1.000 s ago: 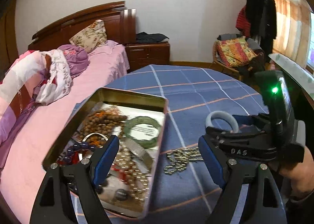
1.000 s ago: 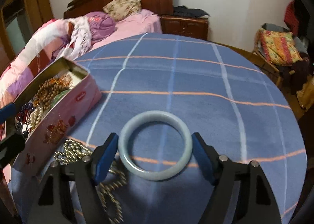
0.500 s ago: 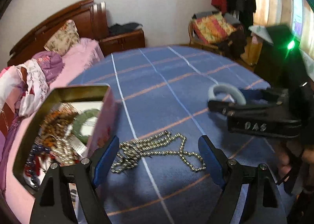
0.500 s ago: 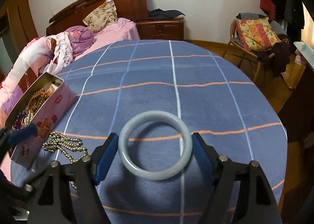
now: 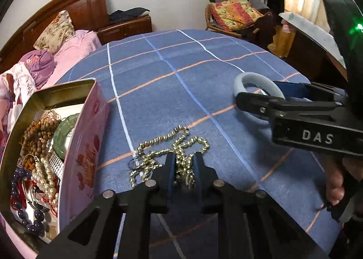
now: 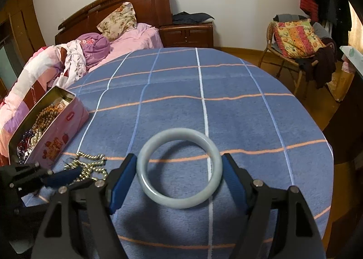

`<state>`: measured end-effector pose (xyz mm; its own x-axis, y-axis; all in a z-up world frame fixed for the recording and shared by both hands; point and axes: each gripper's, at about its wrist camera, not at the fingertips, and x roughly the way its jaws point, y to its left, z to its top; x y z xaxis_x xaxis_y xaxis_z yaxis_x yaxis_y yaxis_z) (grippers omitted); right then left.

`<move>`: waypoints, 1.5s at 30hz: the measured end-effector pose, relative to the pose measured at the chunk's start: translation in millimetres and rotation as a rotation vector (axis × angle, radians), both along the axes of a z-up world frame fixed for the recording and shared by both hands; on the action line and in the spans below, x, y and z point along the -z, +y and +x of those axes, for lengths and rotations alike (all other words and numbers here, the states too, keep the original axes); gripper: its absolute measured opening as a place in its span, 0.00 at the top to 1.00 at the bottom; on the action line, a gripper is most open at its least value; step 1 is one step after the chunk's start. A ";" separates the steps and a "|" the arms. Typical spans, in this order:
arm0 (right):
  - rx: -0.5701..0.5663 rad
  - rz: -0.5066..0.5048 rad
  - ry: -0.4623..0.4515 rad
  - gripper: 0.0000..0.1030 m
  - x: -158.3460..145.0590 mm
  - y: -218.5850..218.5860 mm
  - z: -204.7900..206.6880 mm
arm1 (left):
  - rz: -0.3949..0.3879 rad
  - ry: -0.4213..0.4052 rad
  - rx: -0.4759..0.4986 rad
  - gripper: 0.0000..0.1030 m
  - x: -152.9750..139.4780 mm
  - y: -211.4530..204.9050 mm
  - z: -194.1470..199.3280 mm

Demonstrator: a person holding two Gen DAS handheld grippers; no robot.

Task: Organize jewelry
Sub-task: 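Grasp the pale jade bangle with right tool while left tool grasps the gold chain, then carry the gold chain with left tool while right tool carries the jade bangle over the tin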

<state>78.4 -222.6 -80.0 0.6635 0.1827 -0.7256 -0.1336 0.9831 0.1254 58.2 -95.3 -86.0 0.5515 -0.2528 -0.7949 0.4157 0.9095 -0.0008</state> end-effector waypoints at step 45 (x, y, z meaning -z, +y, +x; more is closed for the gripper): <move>-0.184 0.060 -0.210 0.24 -78.3 71.6 -21.6 | -0.120 -0.375 -0.271 0.92 -122.3 114.7 -18.4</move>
